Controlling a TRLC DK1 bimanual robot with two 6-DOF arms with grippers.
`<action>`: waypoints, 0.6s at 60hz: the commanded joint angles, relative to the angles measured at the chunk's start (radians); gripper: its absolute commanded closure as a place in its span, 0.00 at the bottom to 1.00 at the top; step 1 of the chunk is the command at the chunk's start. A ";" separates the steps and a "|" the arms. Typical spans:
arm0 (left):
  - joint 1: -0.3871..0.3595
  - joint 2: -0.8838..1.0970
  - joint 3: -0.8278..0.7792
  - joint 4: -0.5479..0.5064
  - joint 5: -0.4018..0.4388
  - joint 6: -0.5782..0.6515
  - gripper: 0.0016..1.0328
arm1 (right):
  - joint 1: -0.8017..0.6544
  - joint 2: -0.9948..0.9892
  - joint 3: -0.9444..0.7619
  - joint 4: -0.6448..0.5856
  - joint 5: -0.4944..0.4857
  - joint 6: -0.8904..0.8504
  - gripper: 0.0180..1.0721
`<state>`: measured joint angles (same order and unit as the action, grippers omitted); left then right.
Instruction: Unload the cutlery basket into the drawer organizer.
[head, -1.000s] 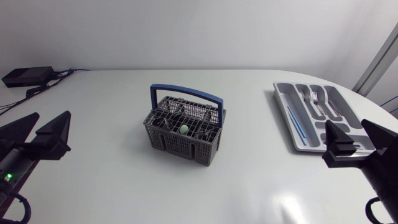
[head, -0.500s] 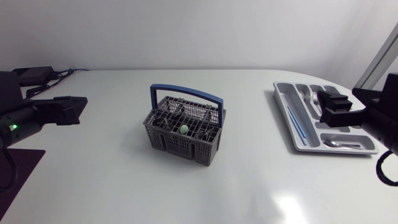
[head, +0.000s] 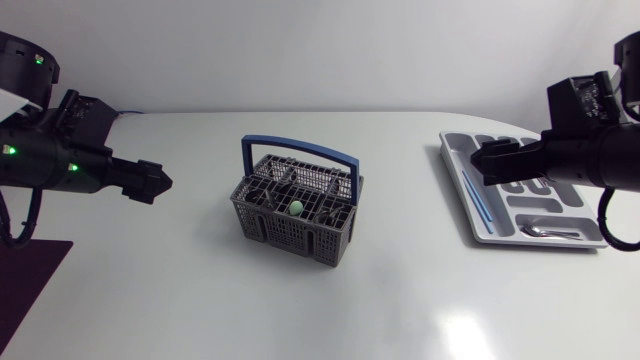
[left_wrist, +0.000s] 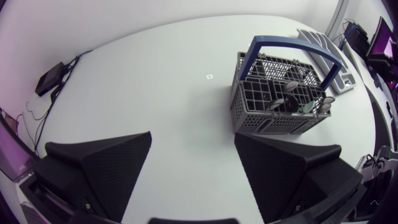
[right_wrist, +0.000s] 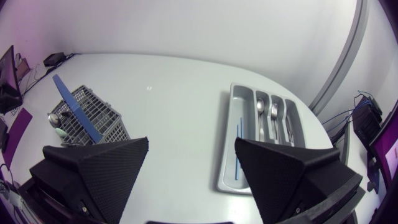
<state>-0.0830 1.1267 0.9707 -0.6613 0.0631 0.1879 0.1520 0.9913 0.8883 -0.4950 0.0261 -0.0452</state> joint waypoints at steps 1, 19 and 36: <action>-0.009 0.041 0.037 -0.026 0.021 0.071 0.09 | 0.017 0.055 0.044 -0.047 -0.020 0.013 0.05; -0.055 0.061 0.022 -0.049 0.086 0.220 0.09 | 0.026 0.171 0.087 -0.203 -0.201 -0.162 0.05; -0.138 -0.013 -0.061 -0.020 0.129 0.315 0.09 | 0.144 0.247 0.064 -0.266 -0.210 -0.268 0.05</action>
<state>-0.2062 1.1439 0.9436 -0.6945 0.1787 0.4587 0.2562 1.2259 0.9600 -0.7387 -0.1722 -0.2863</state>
